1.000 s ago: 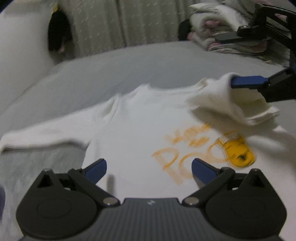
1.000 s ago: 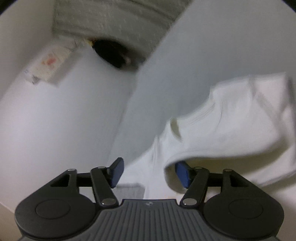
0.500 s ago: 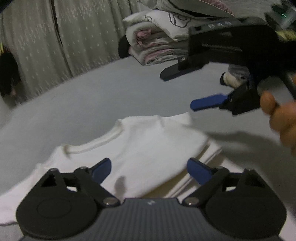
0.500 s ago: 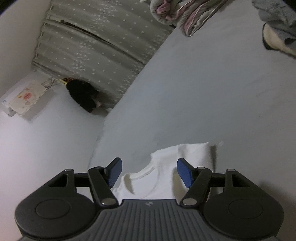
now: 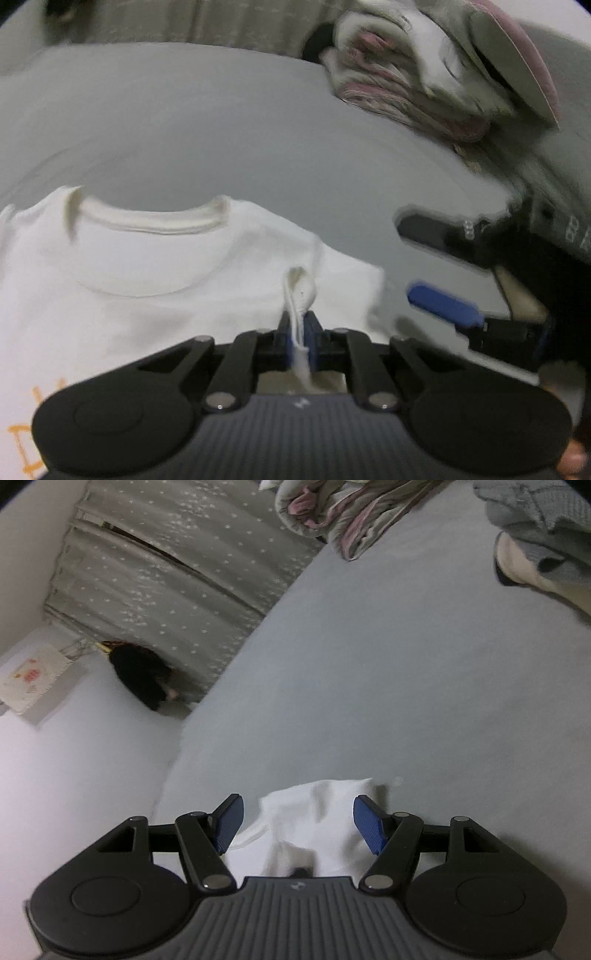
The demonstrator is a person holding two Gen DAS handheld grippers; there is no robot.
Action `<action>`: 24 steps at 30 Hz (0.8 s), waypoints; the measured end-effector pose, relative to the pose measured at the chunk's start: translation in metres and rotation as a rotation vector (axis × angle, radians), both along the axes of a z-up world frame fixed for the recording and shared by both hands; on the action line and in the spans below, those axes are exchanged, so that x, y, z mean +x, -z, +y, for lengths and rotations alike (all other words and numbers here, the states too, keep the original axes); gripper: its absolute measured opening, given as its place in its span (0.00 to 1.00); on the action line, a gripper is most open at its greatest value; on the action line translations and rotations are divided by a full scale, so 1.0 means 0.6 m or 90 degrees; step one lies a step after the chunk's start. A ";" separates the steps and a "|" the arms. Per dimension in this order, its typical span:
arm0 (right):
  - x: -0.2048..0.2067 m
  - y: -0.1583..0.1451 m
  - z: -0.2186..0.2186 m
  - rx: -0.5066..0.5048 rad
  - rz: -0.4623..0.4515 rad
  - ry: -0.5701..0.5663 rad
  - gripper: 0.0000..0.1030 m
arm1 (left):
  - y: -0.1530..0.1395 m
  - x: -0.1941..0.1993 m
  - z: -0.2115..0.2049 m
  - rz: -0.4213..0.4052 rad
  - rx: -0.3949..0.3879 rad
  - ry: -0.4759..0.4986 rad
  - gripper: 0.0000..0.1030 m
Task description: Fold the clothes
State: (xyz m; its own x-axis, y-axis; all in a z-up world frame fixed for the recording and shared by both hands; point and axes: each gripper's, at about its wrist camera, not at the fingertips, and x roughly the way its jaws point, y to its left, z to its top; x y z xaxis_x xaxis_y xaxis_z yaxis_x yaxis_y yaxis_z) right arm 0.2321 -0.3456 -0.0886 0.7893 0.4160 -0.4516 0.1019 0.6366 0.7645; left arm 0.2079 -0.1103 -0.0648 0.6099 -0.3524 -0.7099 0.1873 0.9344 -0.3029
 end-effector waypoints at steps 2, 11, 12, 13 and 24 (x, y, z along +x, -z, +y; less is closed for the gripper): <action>0.002 0.008 -0.001 -0.007 0.013 0.006 0.65 | -0.016 -0.013 0.033 -0.022 0.010 -0.025 0.07; 0.013 0.017 0.039 -0.092 0.031 -0.013 0.65 | -0.079 -0.050 0.198 -0.048 0.057 -0.131 0.07; 0.013 0.017 0.044 -0.106 0.030 -0.014 0.64 | -0.081 -0.050 0.216 -0.049 0.064 -0.144 0.07; 0.014 0.017 0.049 -0.120 0.029 -0.016 0.64 | -0.083 -0.052 0.234 -0.049 0.071 -0.157 0.07; 0.005 0.023 0.079 -0.202 -0.004 -0.022 0.57 | 0.004 -0.044 0.408 0.013 -0.083 -0.226 0.23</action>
State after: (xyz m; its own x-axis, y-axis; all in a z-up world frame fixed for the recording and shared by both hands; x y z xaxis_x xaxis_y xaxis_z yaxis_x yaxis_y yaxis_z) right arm 0.2350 -0.2984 -0.1023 0.7802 0.2818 -0.5584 0.0725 0.8459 0.5283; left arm 0.1813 0.1347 -0.0670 0.6965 -0.2091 -0.6864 -0.1492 0.8934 -0.4237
